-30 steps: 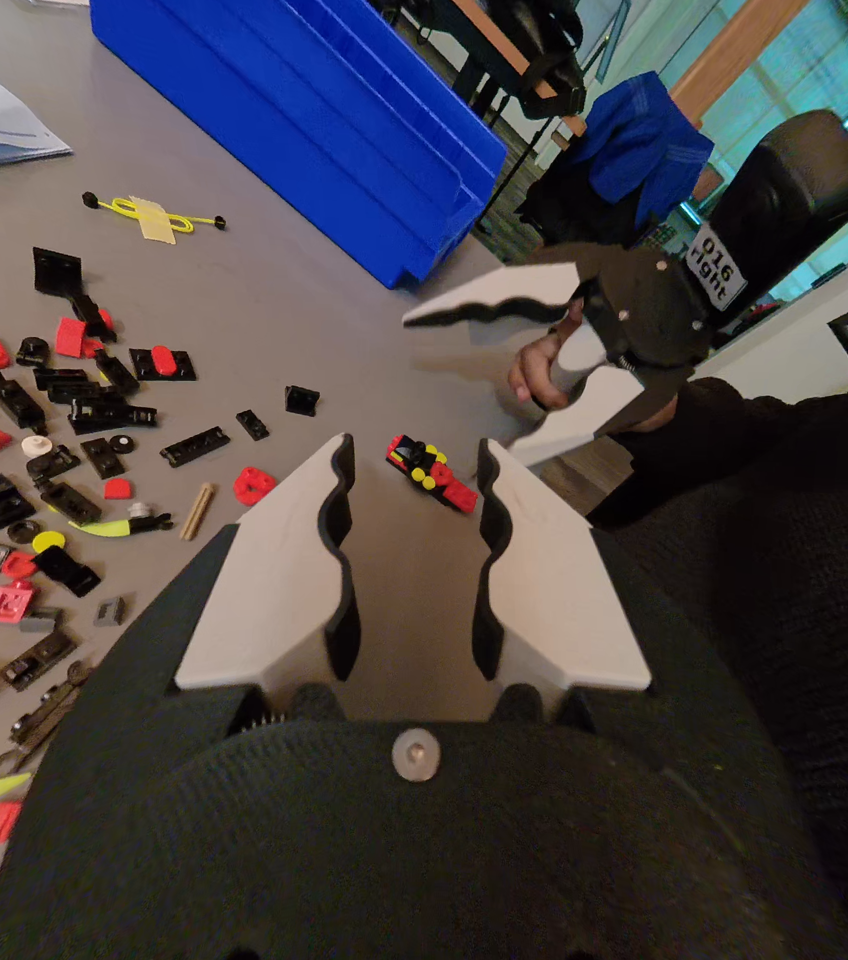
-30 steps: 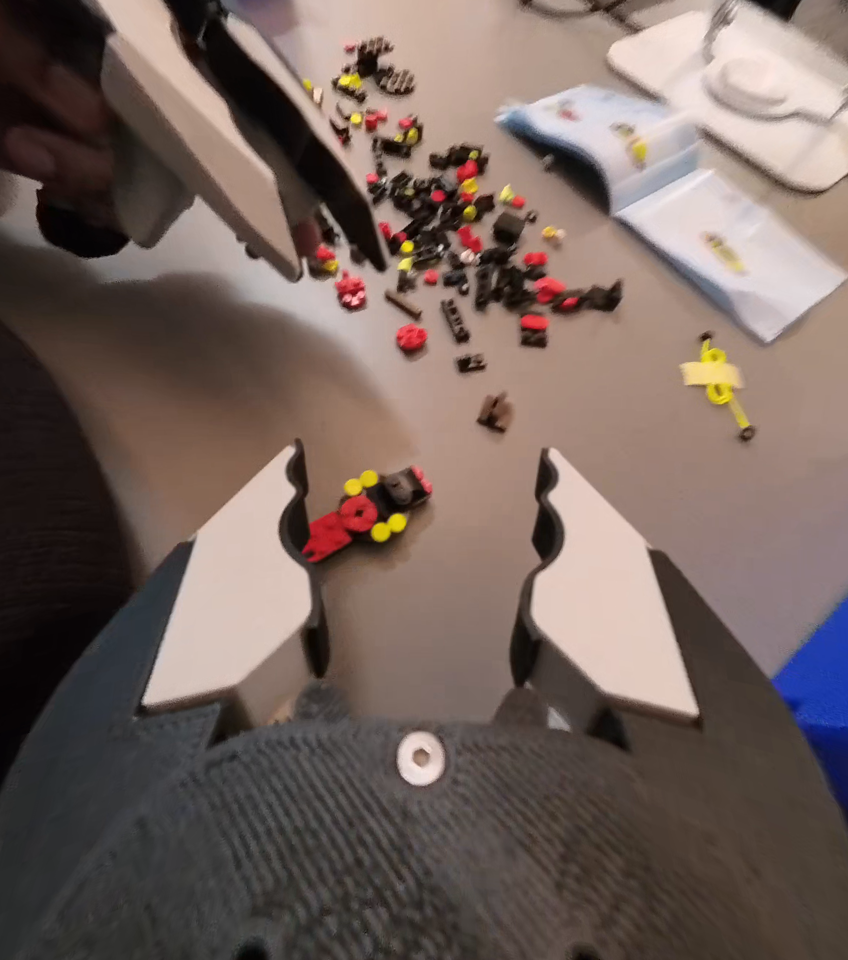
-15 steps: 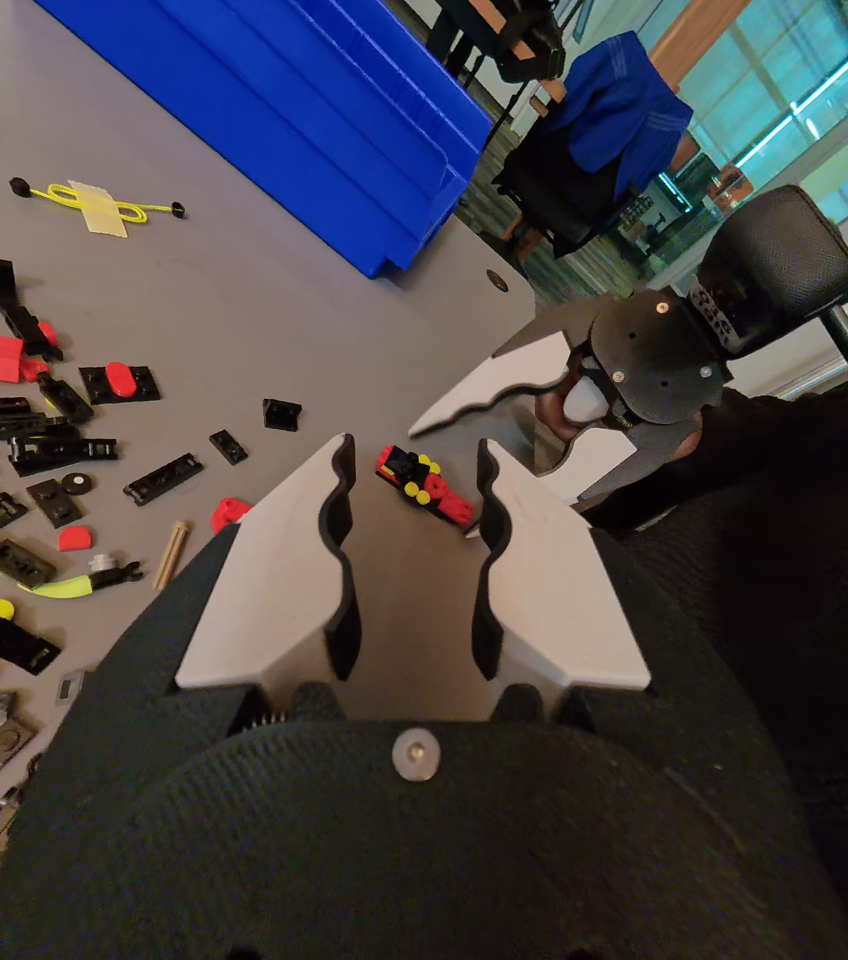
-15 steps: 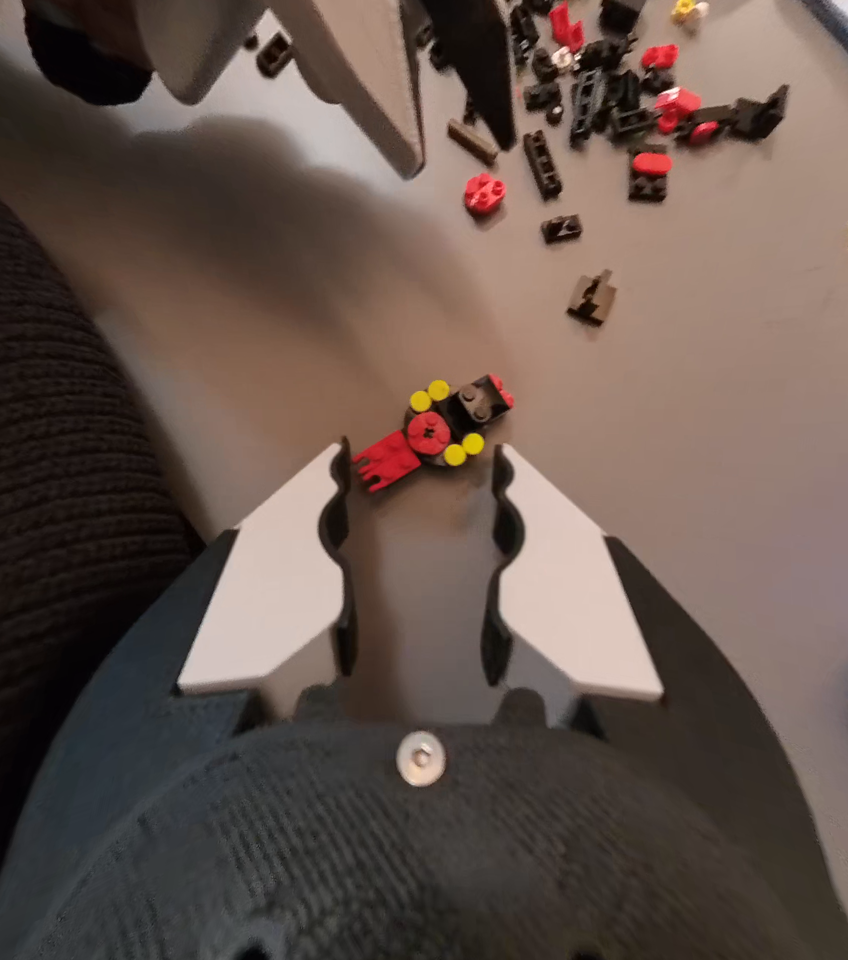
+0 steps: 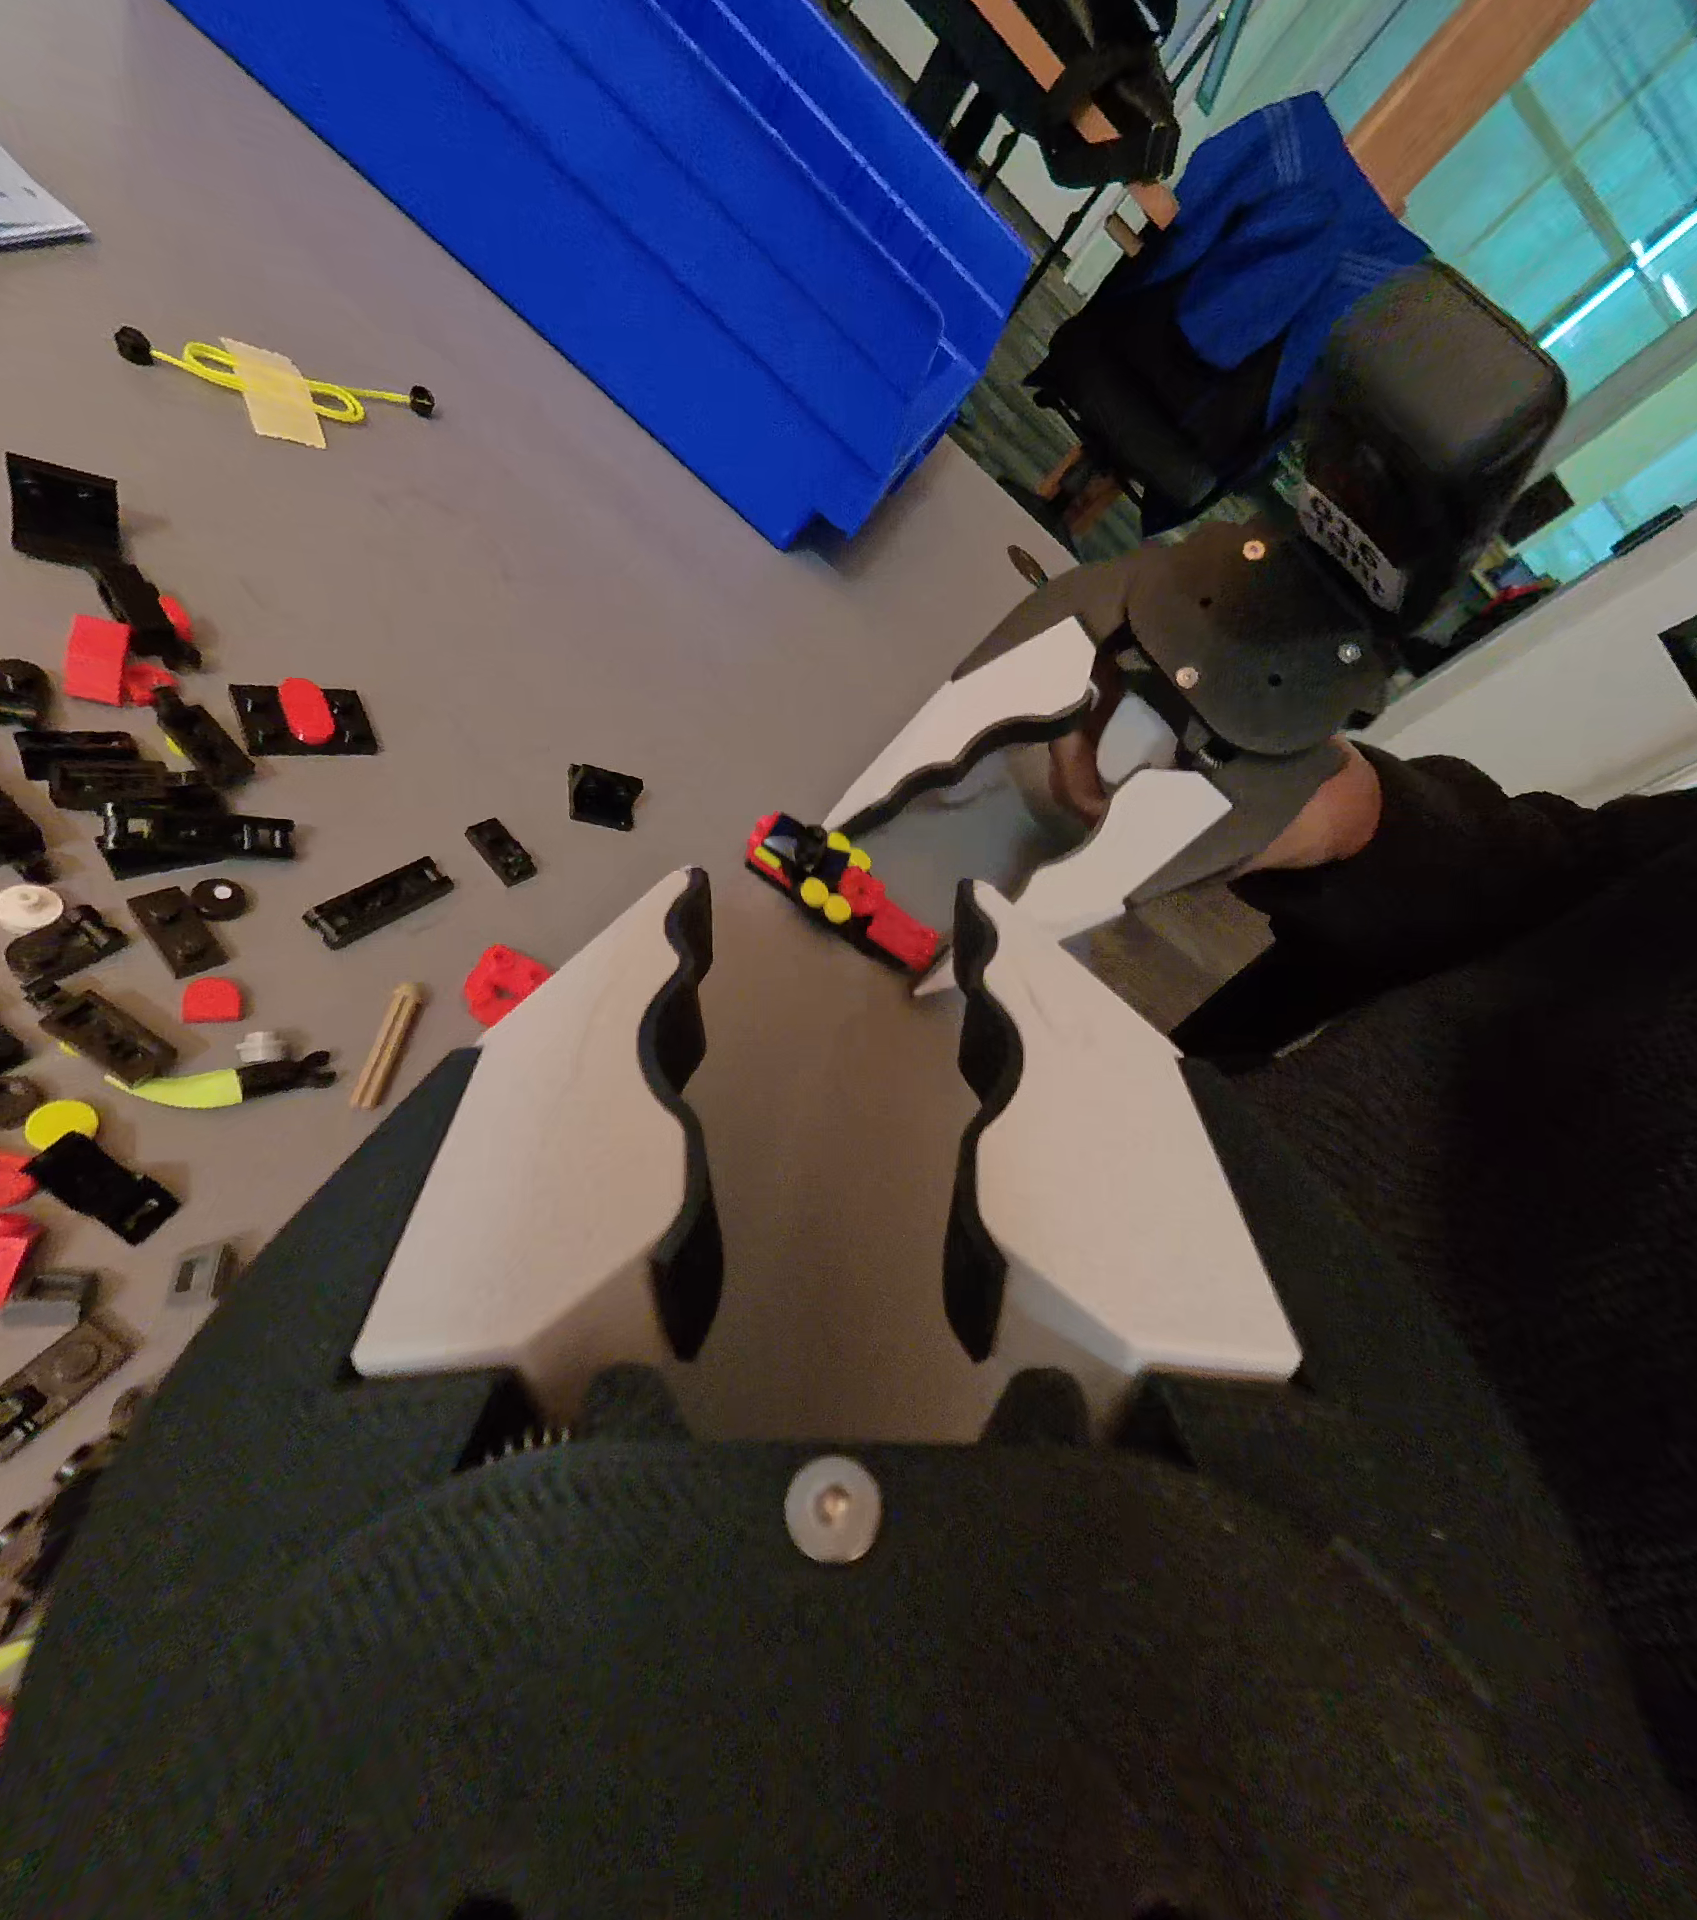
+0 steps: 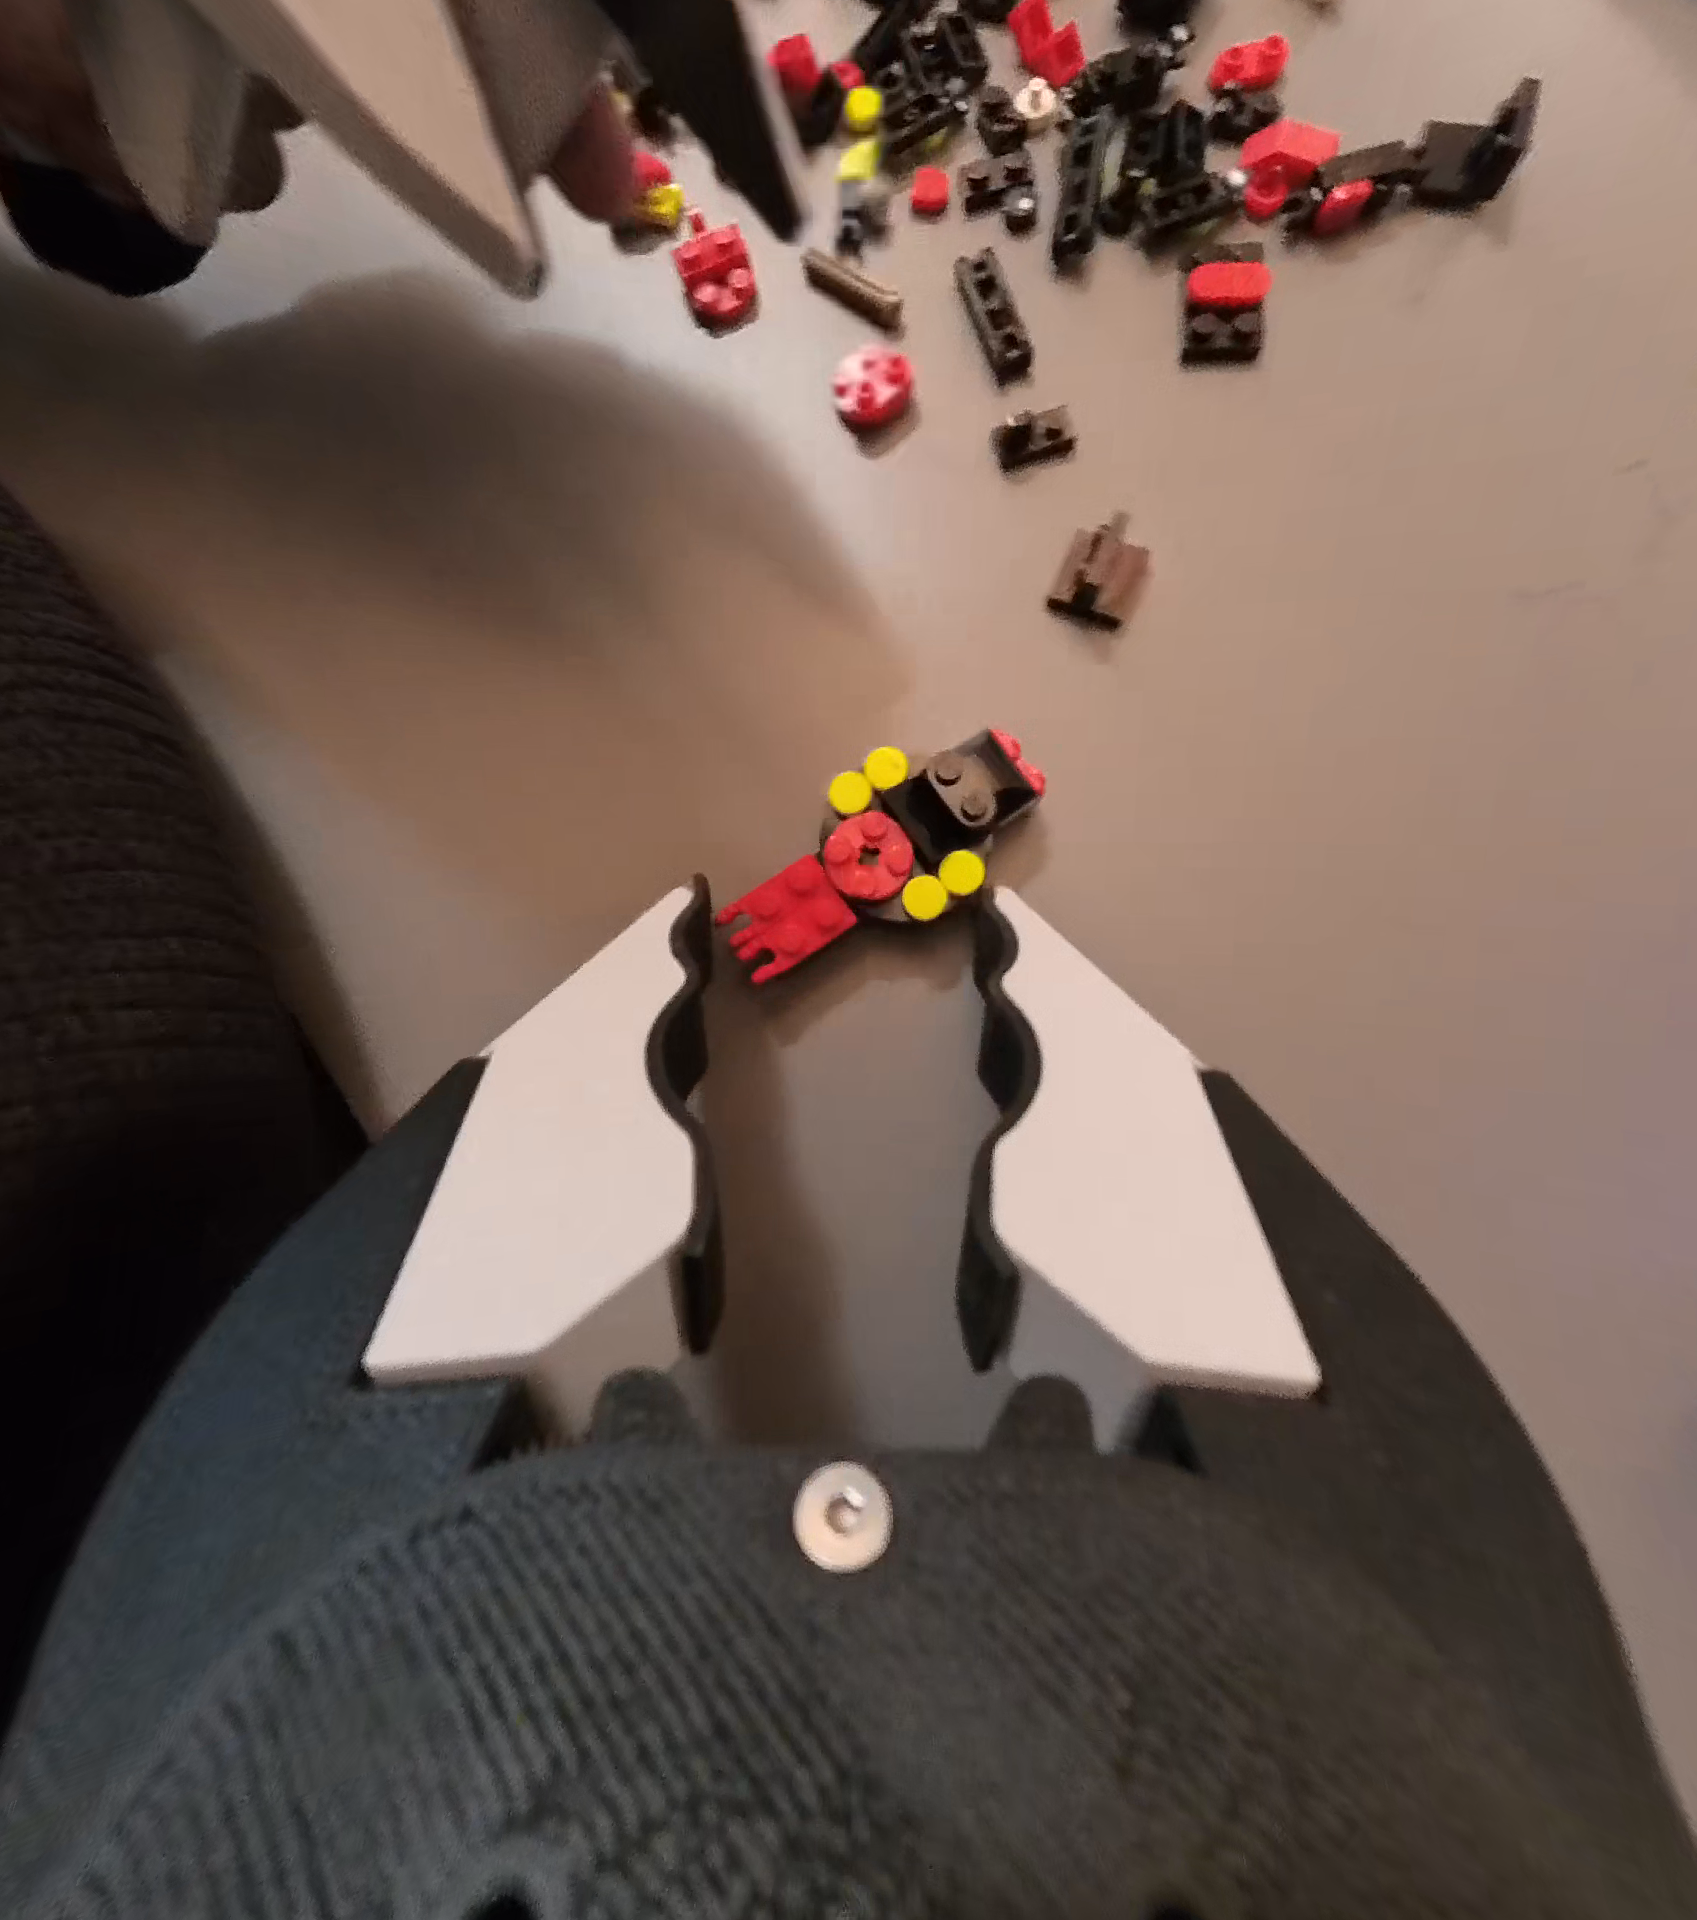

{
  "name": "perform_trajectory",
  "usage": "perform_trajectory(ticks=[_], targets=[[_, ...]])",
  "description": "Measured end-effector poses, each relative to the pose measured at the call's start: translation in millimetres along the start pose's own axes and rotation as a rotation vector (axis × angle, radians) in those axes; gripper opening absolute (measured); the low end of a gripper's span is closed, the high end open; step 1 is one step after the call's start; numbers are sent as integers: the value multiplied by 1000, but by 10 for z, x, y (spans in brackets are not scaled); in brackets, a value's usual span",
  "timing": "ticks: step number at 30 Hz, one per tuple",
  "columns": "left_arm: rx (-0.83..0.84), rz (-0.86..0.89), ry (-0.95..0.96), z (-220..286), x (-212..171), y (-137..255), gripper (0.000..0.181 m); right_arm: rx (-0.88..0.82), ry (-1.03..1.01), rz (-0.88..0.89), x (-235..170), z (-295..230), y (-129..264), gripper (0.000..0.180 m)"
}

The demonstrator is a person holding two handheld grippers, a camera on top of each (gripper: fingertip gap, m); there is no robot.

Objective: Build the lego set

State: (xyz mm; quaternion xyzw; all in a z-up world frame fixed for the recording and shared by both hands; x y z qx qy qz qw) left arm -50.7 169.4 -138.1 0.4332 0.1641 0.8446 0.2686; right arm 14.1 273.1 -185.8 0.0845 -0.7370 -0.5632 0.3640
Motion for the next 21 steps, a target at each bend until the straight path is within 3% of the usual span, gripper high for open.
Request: perform_trajectory(ticks=[9, 13, 21], targets=[[0, 25, 35, -17, -40, 84, 44, 53, -57, 44, 55, 130, 30, 65], [4, 15, 39, -26, -67, 89, 44, 3, 9, 24, 103, 82, -47, 59], [16, -22, 20, -18, -109, 42, 44, 100, 220, 43, 209, -315, -156, 60]])
Point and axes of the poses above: each gripper's, where its closed fingertips meet, y back along the fingers, x out of its top, z = x × y across the jaws, the point moved 4 cm from there along y, back along the fingers, and after that the axes turned 15 degrees about -z, right-handed, at the moved point
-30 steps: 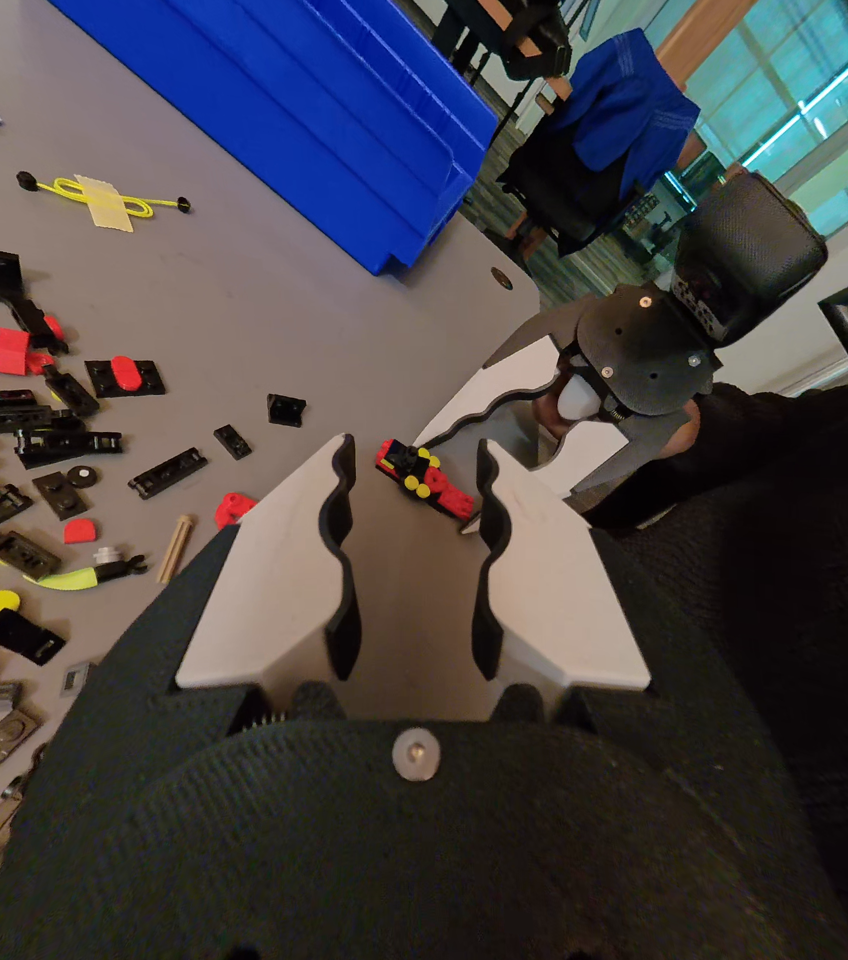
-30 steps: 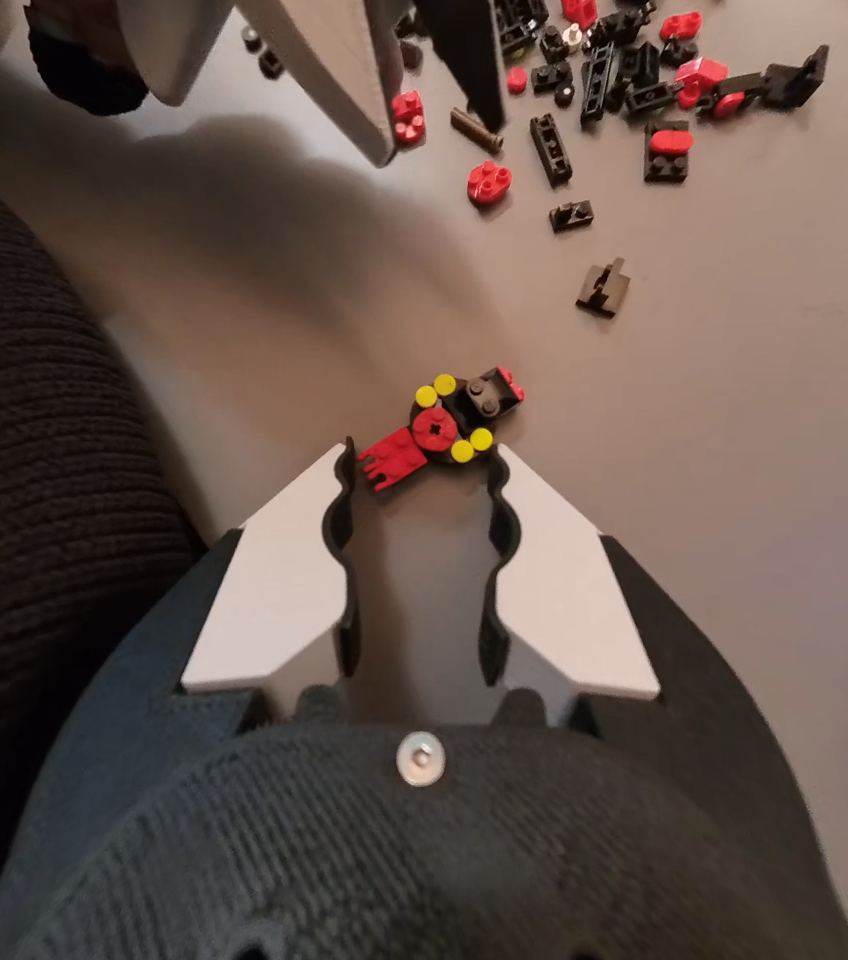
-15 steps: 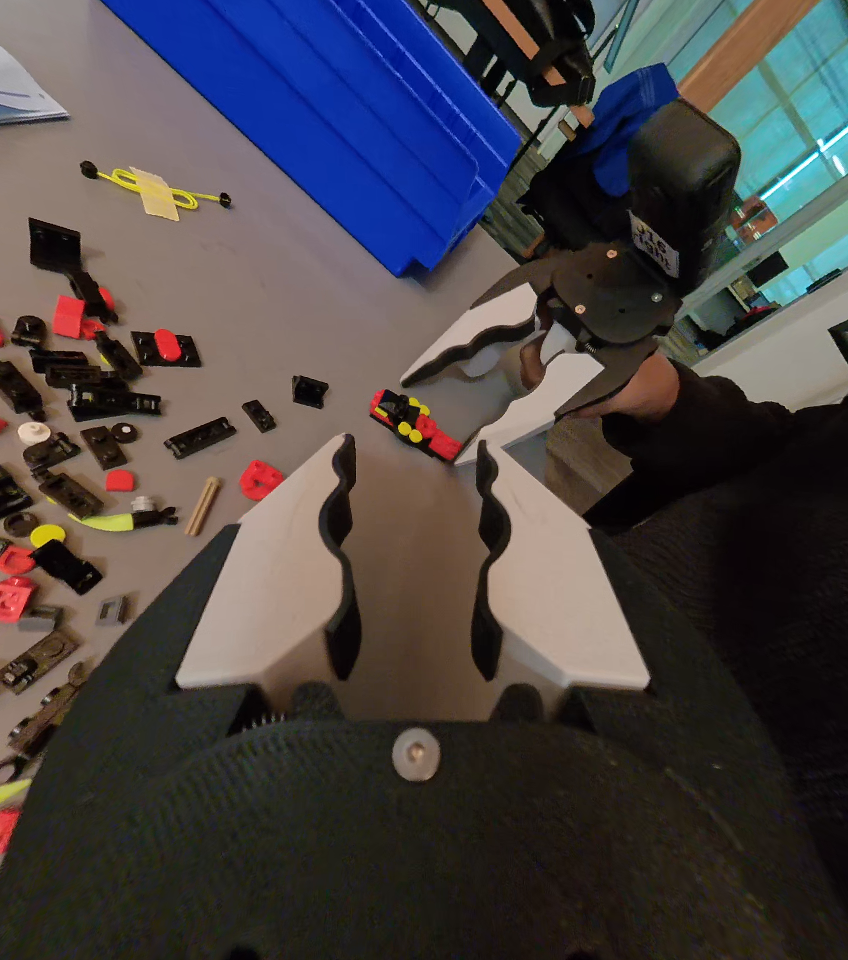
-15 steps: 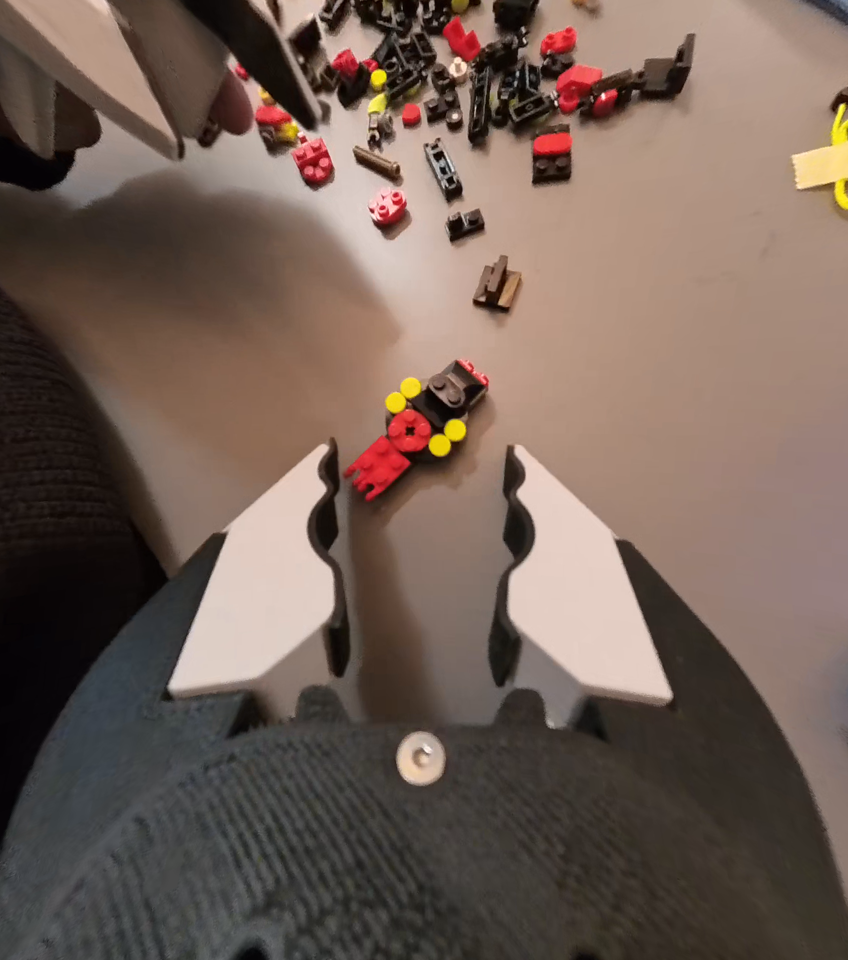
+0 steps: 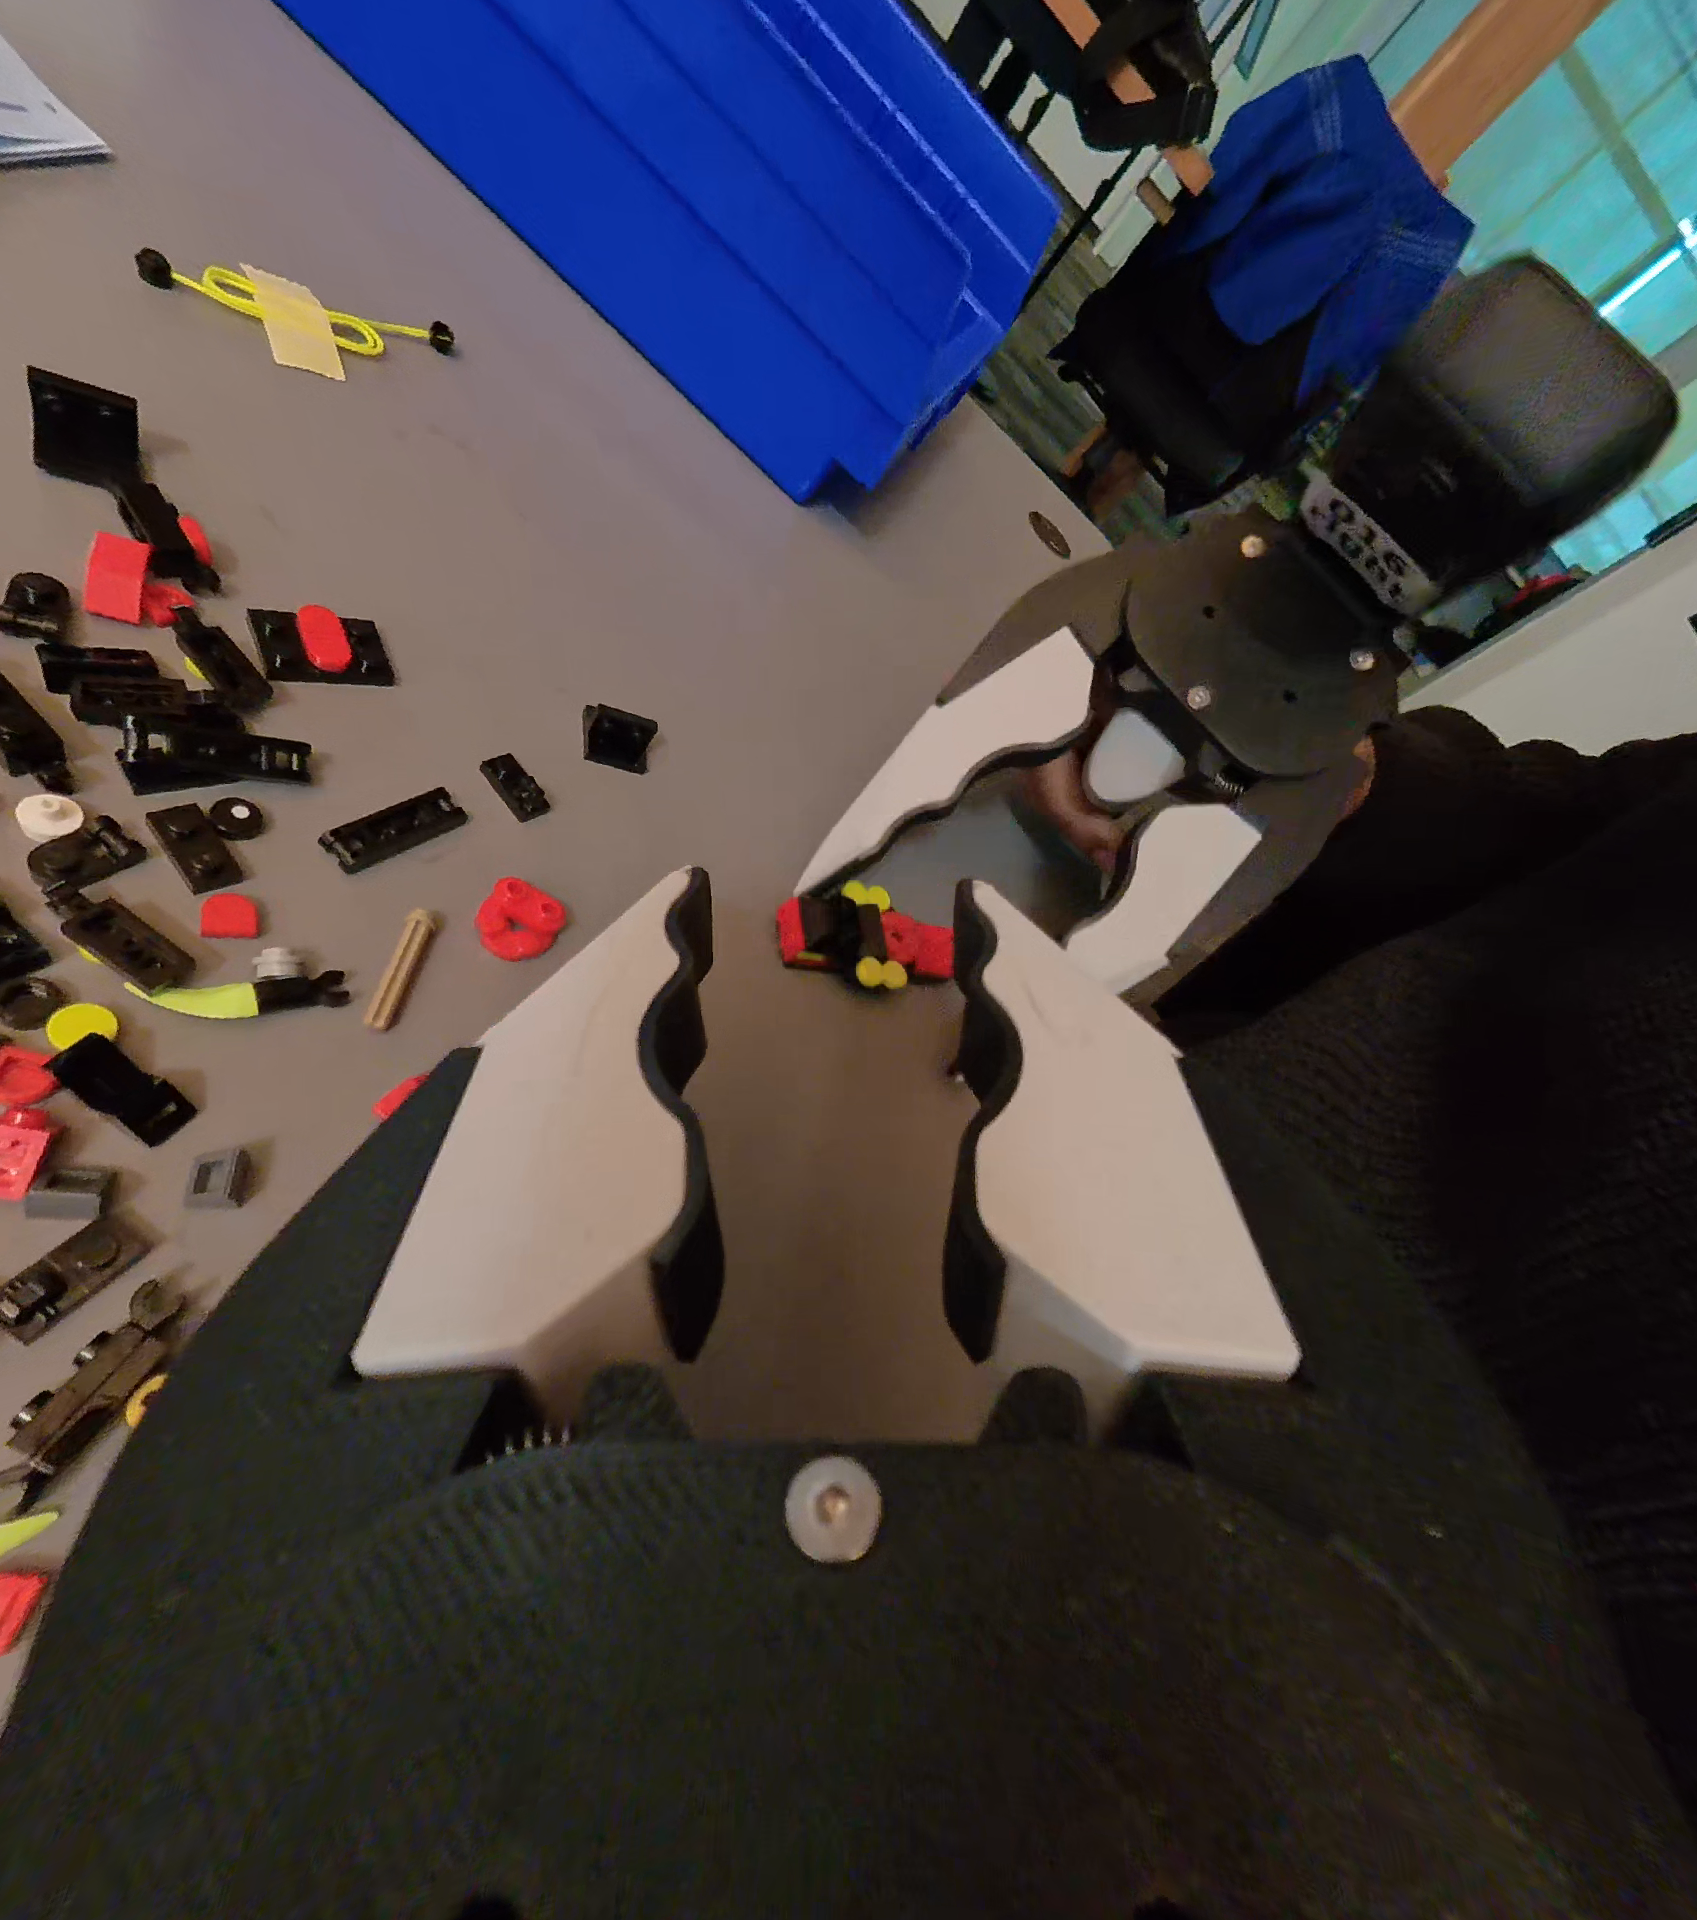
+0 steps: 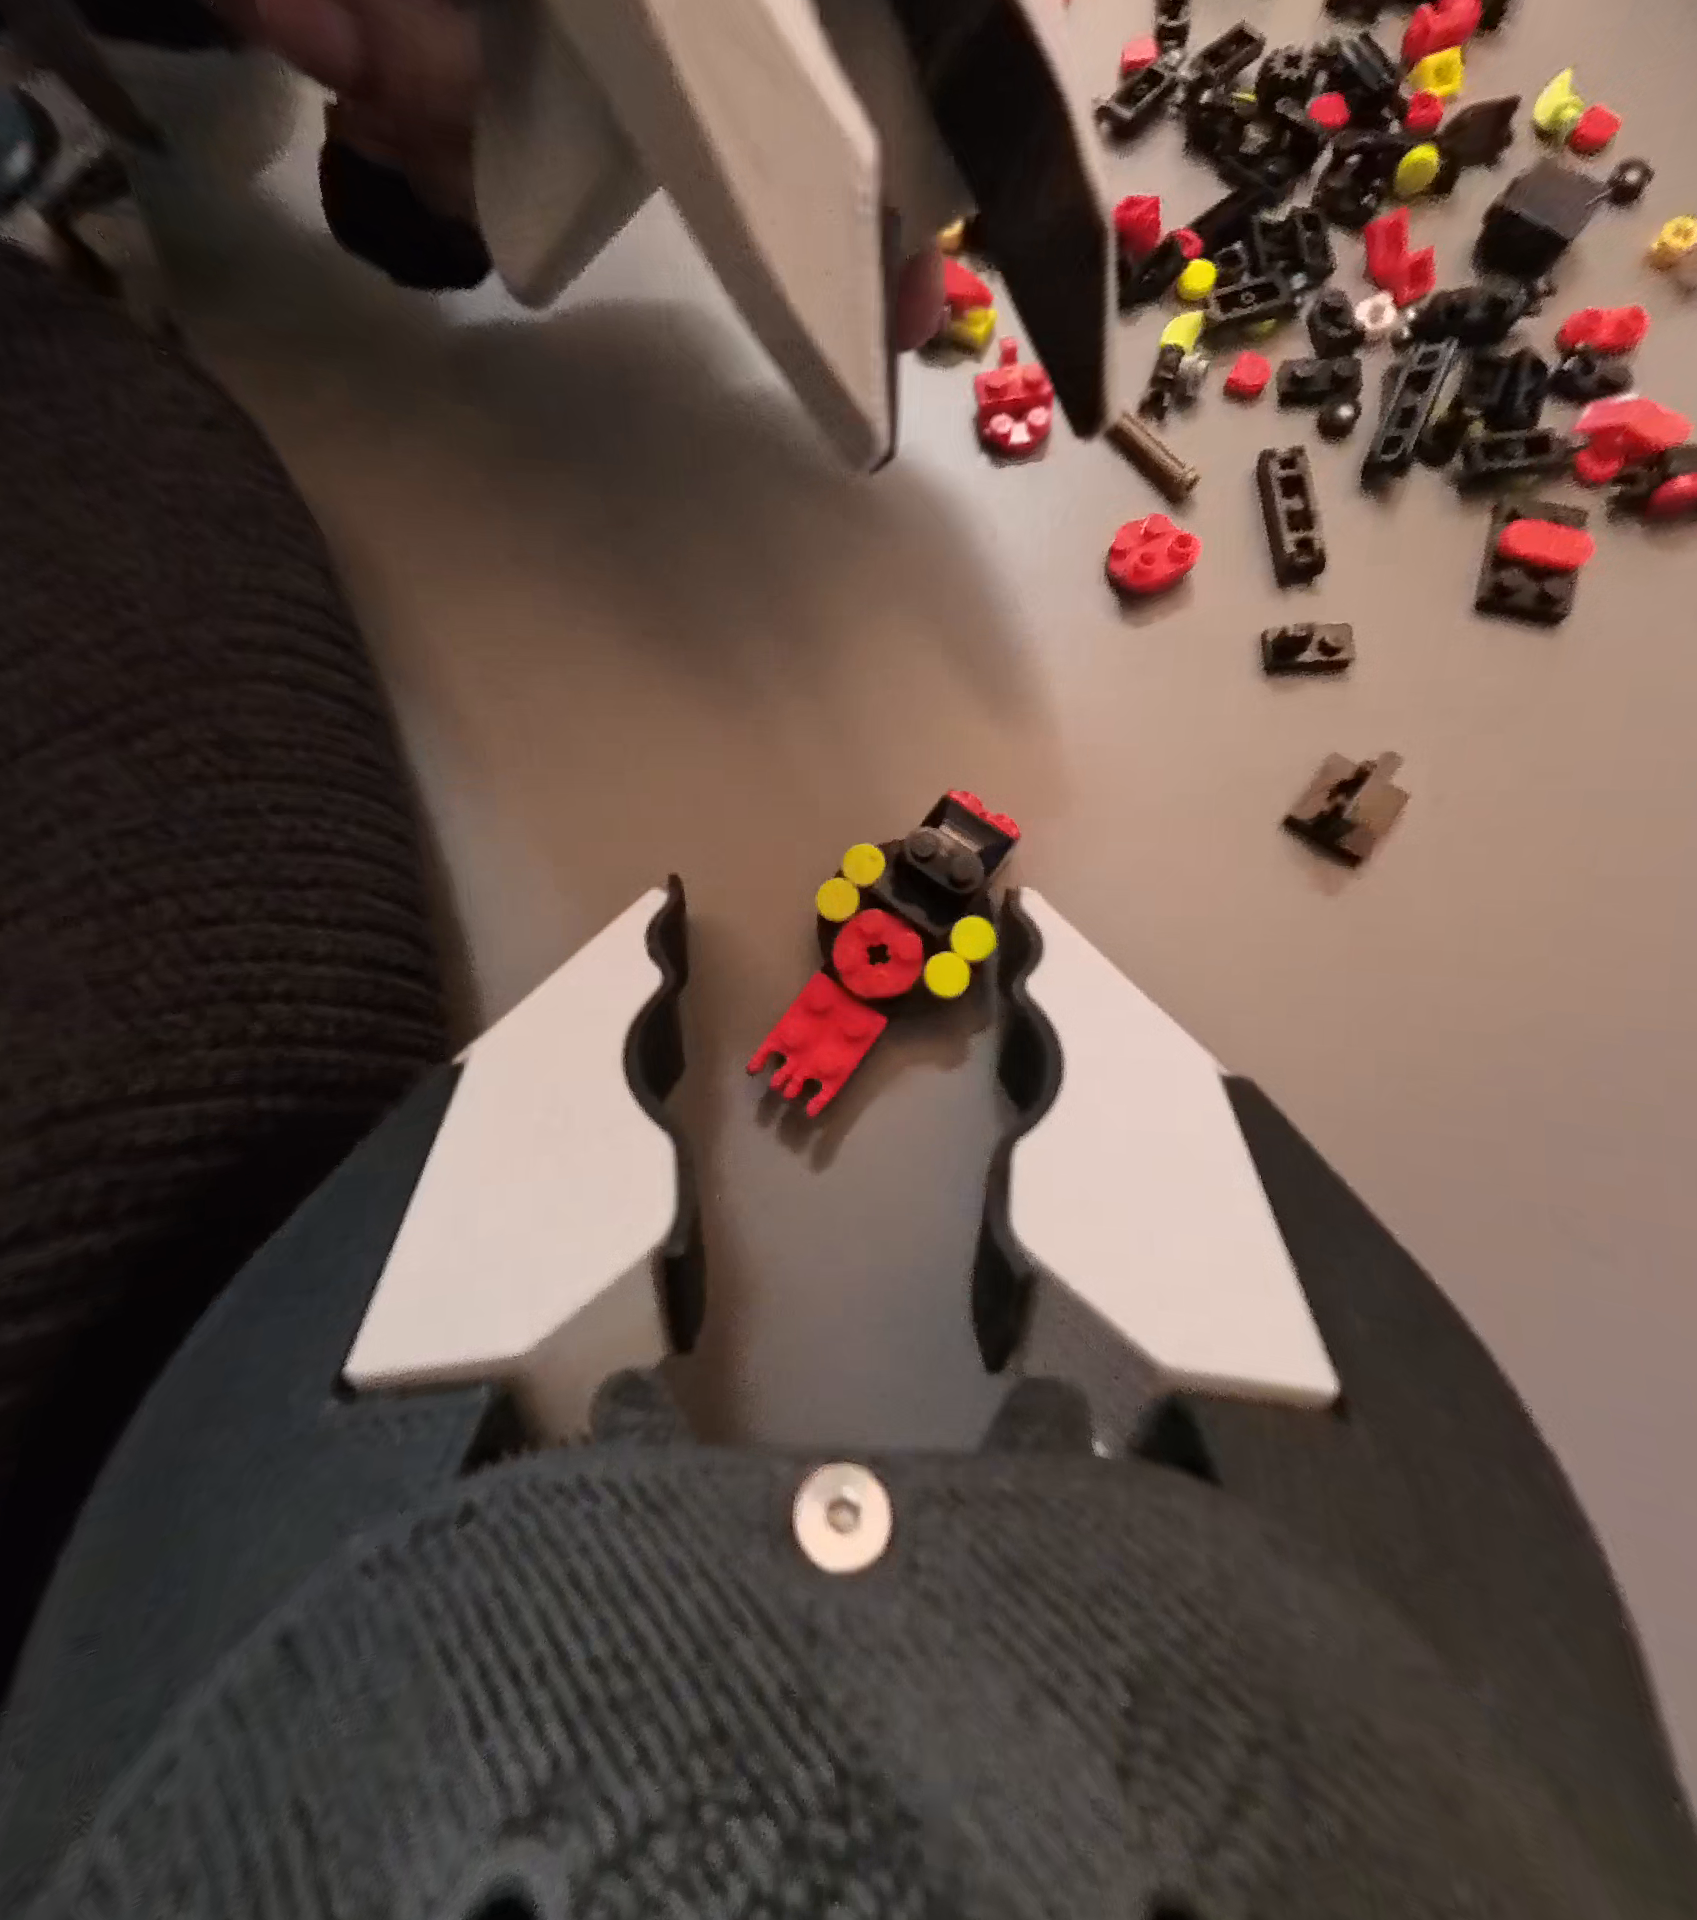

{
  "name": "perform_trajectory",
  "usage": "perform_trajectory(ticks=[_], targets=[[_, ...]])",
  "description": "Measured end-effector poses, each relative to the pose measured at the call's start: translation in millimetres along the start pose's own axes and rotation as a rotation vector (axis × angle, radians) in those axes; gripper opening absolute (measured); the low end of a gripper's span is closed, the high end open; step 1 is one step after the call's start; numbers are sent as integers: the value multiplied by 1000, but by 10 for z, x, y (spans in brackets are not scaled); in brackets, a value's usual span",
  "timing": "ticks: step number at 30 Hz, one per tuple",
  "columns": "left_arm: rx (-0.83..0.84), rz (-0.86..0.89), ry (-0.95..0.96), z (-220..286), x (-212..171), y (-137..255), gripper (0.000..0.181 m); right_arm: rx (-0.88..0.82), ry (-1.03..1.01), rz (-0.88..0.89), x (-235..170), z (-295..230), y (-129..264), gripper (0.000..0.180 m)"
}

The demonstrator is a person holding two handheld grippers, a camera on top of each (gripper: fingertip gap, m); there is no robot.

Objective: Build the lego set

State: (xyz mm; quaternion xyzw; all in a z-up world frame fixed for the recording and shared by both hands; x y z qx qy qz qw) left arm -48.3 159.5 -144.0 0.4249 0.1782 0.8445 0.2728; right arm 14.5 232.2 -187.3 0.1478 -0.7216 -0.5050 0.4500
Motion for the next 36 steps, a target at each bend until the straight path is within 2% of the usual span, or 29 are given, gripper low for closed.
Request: perform_trajectory(ticks=[9, 13, 20, 25, 36], targets=[[-21, -17, 15, 4, -21, -19, 44, -90, 4, -21, -79, 129, 33, 59], [-17, -23, 9, 7, -30, -20, 44, -114, -17, -36, -126, 196, 64, 68], [-24, -22, 17, 10, -33, -15, 44, -154, -71, -53, -233, 348, 148, 71], [-38, -17, 30, 11, -27, -9, 44, -224, -93, -66, -295, 471, 226, 60], [-53, -8, 51, -4, -15, -2, 44, -170, -117, -3, -236, 454, 245, 60]])
Point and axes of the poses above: each gripper's, where its closed fingertips meet, y back along the fingers, x out of its top, z = x × y across the jaws, the point moved 4 cm from there along y, back along the fingers, and after that the axes turned 15 degrees about -z, right-handed, at the moved point
